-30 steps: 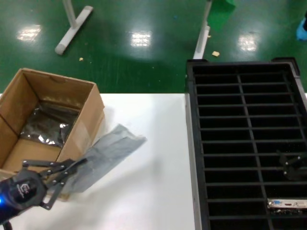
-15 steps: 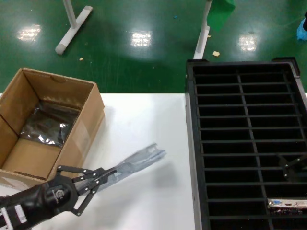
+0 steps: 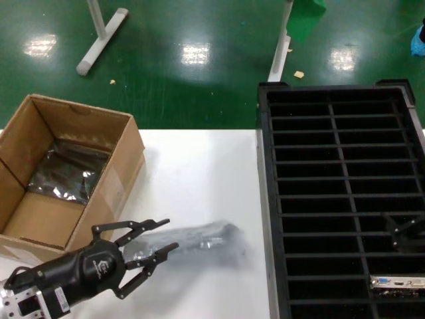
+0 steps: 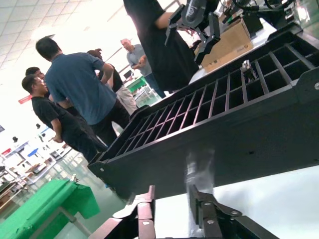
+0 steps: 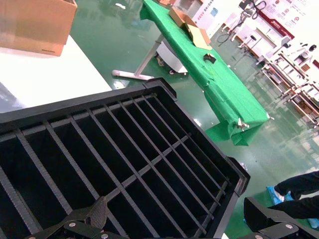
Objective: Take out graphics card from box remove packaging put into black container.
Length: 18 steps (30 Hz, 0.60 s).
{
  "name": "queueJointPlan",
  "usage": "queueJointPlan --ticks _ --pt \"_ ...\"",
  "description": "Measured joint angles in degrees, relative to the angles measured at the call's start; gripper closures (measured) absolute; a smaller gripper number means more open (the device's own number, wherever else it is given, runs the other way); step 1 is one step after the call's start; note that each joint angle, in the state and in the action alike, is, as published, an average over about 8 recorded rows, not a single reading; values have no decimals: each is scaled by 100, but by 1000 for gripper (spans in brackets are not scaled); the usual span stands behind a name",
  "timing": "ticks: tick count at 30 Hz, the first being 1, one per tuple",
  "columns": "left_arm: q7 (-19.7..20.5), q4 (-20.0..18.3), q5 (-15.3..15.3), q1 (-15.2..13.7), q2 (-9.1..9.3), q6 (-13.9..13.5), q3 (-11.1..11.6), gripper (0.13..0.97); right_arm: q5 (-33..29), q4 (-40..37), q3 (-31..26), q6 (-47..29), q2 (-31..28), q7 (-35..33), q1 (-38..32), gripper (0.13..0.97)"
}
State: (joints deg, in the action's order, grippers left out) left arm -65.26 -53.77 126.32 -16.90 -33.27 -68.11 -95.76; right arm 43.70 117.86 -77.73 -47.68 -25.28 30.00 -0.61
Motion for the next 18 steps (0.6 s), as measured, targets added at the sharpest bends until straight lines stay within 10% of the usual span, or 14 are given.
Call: queueJointPlan --ticks 18 --pt "1162 -1764 151 1148 536 960 1091 527 26 -4 47 -50 73 -87 -18 129"
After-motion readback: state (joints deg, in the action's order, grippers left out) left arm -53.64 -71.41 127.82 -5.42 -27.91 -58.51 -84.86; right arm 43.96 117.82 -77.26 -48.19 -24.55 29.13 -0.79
